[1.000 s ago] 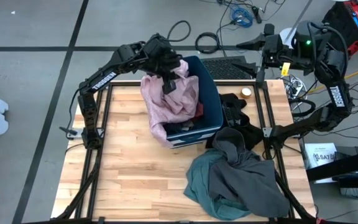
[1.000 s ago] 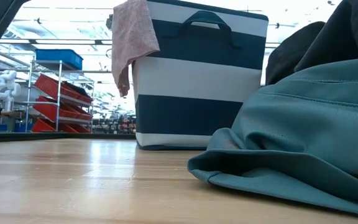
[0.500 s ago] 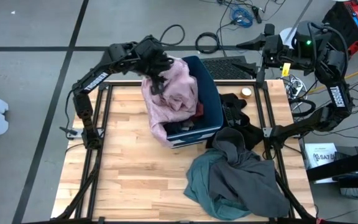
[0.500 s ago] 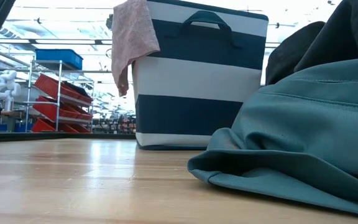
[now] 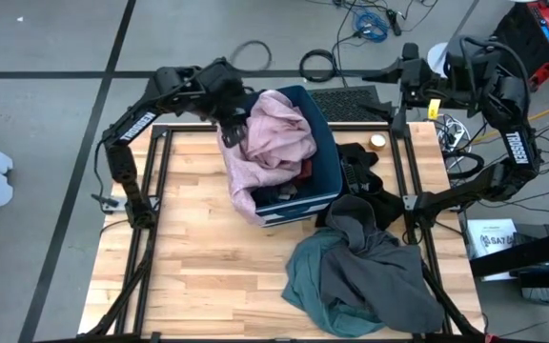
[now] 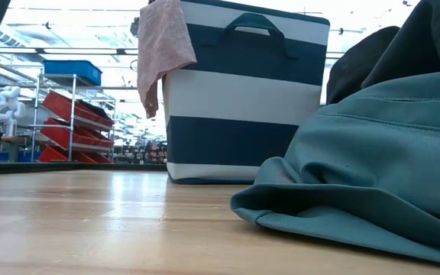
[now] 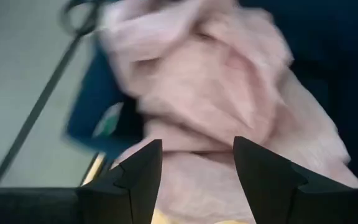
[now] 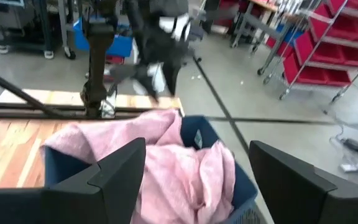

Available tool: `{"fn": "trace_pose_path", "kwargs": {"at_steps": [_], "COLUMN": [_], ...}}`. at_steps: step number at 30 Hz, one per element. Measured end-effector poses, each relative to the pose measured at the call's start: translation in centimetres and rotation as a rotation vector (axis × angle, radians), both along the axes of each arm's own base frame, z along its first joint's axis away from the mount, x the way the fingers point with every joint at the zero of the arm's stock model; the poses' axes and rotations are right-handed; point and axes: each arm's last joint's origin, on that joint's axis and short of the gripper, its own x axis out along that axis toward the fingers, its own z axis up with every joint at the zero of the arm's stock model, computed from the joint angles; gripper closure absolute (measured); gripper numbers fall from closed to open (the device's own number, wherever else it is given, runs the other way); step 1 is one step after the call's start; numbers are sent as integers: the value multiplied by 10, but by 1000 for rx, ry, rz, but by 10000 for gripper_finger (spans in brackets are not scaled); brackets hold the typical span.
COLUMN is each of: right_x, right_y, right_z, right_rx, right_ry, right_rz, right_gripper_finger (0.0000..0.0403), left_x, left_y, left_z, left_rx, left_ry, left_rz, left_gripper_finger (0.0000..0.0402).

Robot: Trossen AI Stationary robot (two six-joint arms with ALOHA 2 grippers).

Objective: Sort clothes
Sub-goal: Put the pink polo shirt into the blue laundry organizer

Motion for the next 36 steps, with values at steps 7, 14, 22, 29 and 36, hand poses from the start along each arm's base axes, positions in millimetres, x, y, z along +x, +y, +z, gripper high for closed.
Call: {"fn": "trace_pose_path", "kwargs": {"at_steps": [7, 14, 22, 29, 36], "right_x": [-2, -1, 1, 5, 11], "right_y": [1, 1, 0, -2, -6], "right_z": [-5, -5, -5, -7, -9], "right_rx": [33, 26, 14, 50, 58], "right_ry": [51, 53, 43, 51, 65], "right_rz": [-2, 9, 14, 5, -8], "right_gripper_finger": [129, 129, 129, 129, 129], "left_x": [-14, -30, -53, -64, -53], "left_y": [-6, -56, -100, -125, -138], "left_z": [-7, -64, -92, -129, -150], "left_rx": [-103, -371, -279, -256, -83], "left_ry": [-18, 136, -31, -128, -159], "left_rz": [117, -150, -251, -418, -368], "left_gripper_finger": [195, 195, 194, 194, 194]}}
